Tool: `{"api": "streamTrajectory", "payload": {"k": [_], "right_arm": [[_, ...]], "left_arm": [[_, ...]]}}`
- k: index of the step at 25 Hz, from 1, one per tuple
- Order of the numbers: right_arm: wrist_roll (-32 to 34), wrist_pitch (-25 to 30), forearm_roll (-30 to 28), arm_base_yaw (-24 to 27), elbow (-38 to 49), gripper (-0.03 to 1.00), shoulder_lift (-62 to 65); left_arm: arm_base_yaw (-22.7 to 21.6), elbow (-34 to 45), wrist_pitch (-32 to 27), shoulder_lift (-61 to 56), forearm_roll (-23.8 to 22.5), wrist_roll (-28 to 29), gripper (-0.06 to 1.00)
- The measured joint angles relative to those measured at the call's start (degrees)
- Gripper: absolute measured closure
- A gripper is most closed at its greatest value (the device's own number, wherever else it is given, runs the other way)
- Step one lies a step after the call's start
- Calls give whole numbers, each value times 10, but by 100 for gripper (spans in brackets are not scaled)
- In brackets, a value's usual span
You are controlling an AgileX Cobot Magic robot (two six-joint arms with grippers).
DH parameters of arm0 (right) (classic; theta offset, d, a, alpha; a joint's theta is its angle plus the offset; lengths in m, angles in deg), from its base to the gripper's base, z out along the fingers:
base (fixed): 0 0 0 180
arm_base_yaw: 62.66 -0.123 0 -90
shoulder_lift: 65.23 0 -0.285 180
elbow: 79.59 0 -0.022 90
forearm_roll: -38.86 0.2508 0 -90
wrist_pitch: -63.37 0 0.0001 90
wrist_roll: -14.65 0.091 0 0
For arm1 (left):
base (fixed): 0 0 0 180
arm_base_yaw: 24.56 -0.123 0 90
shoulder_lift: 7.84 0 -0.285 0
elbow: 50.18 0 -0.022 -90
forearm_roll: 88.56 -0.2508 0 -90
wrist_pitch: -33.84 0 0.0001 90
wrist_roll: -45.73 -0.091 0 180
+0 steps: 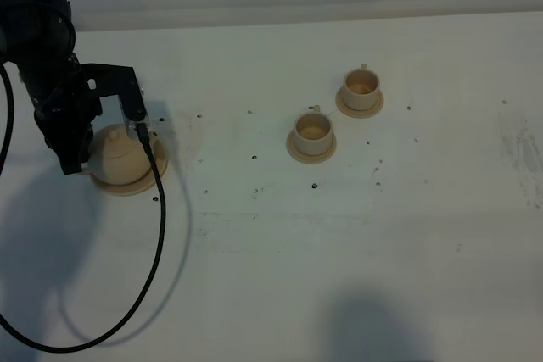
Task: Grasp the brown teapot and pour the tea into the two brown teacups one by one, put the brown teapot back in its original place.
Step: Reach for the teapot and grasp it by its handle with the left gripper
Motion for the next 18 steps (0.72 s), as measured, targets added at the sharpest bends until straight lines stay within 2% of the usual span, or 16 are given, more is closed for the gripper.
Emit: {"api": "streamTrajectory", "payload": {"k": [10,18], "right_arm": [[0,0,0,0,0,75,0],[0,0,0,0,0,75,0]], "left_arm": [[-1,0,3,-2,6,9,85],[-1,0,28,-4,39,9,85]]}}
